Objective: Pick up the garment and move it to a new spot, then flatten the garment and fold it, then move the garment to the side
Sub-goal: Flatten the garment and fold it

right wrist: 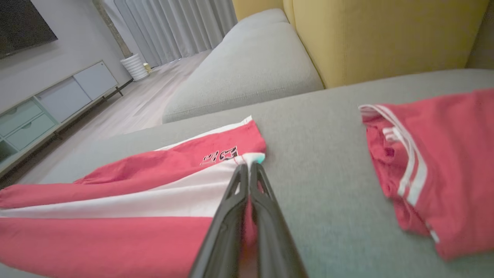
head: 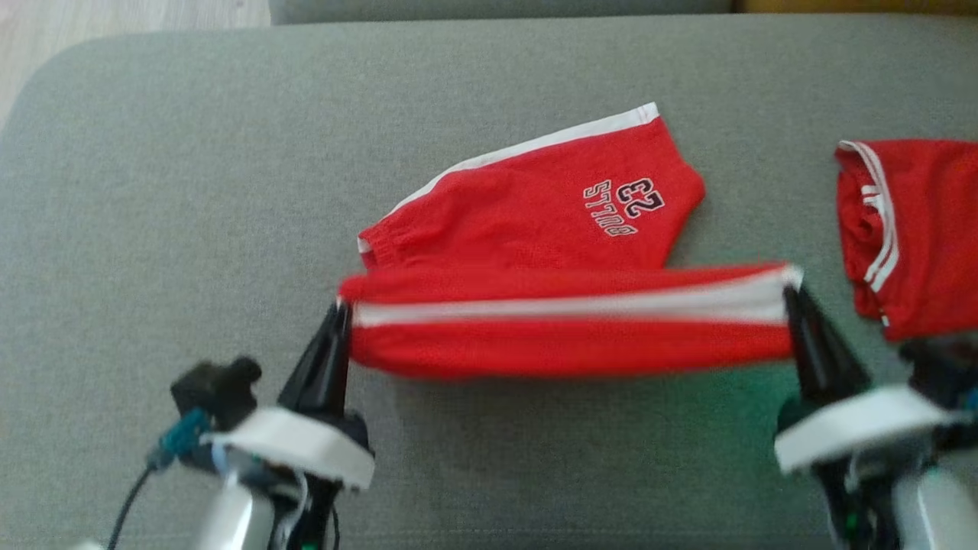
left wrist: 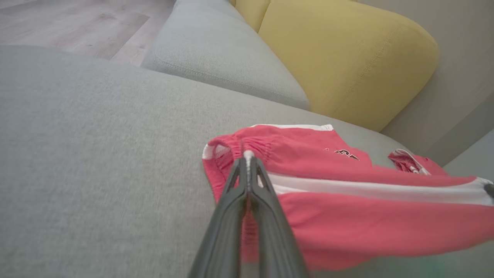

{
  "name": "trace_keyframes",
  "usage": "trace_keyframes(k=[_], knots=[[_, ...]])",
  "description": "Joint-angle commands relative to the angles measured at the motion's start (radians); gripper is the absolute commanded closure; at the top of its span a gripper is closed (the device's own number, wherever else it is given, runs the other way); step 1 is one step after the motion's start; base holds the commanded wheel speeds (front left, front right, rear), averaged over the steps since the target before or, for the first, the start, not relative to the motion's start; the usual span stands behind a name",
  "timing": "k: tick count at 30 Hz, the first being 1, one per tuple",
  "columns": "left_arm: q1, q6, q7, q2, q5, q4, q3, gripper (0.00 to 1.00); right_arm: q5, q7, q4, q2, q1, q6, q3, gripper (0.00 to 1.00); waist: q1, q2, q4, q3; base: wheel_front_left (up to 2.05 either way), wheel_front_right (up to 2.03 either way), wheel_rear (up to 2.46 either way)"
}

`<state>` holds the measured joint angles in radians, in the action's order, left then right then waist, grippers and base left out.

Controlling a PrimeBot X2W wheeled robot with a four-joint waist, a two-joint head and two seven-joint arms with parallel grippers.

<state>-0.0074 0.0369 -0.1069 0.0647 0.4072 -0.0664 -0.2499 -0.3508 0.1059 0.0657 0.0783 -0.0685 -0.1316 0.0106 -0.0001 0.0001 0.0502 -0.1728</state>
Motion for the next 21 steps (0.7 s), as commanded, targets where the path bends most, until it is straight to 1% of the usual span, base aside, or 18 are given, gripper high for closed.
trace_keyframes(k=[1,5,6,7,10,11,12,17,21], knots=[[-0.085,0.005,0.003,0.009,0.007,0.013,0.027,1.00,0.005,-0.007,0.006,0.046,0.106,0.001,0.030,1.00,0.0001,-0.0001,0.012,-0.030,0.00,0.00,0.00],[-0.177,0.018,0.010,0.003,0.040,-0.046,0.028,1.00,-0.009,-0.010,-0.077,0.092,0.247,0.001,0.057,1.00,0.0001,-0.0001,0.031,-0.078,0.00,0.00,0.00],[-0.177,0.018,0.010,0.003,0.040,-0.046,0.028,1.00,-0.009,-0.010,-0.077,0.092,0.247,0.001,0.057,1.00,0.0001,-0.0001,0.031,-0.078,0.00,0.00,0.00],[-0.224,0.026,0.006,-0.001,0.066,-0.079,0.026,1.00,-0.015,-0.016,-0.135,0.117,0.321,0.001,0.074,1.00,0.0001,-0.0001,0.041,-0.102,0.00,0.00,0.00],[-0.299,0.035,-0.019,-0.006,0.082,-0.133,0.016,1.00,-0.027,-0.044,-0.223,0.146,0.433,0.001,0.112,1.00,0.0001,-0.0001,0.058,-0.137,0.00,0.00,0.00],[-0.299,0.035,-0.019,-0.006,0.082,-0.133,0.016,1.00,-0.027,-0.044,-0.223,0.146,0.433,0.001,0.112,1.00,0.0001,-0.0001,0.058,-0.137,0.00,0.00,0.00],[-0.324,0.038,-0.029,-0.007,0.086,-0.154,0.011,1.00,-0.029,-0.057,-0.253,0.156,0.470,0.001,0.126,1.00,0.0001,-0.0001,0.063,-0.148,0.00,0.00,0.00],[-0.433,0.048,-0.082,-0.012,0.118,-0.264,-0.029,1.00,-0.052,-0.104,-0.431,0.182,0.640,0.001,0.181,1.00,0.0001,-0.0001,0.089,-0.203,0.00,0.00,0.00],[-0.502,0.053,-0.113,-0.014,0.158,-0.354,-0.081,1.00,-0.063,-0.136,-0.569,0.194,0.738,0.001,0.229,1.00,0.0001,-0.0001,0.104,-0.237,0.00,0.00,0.00]])
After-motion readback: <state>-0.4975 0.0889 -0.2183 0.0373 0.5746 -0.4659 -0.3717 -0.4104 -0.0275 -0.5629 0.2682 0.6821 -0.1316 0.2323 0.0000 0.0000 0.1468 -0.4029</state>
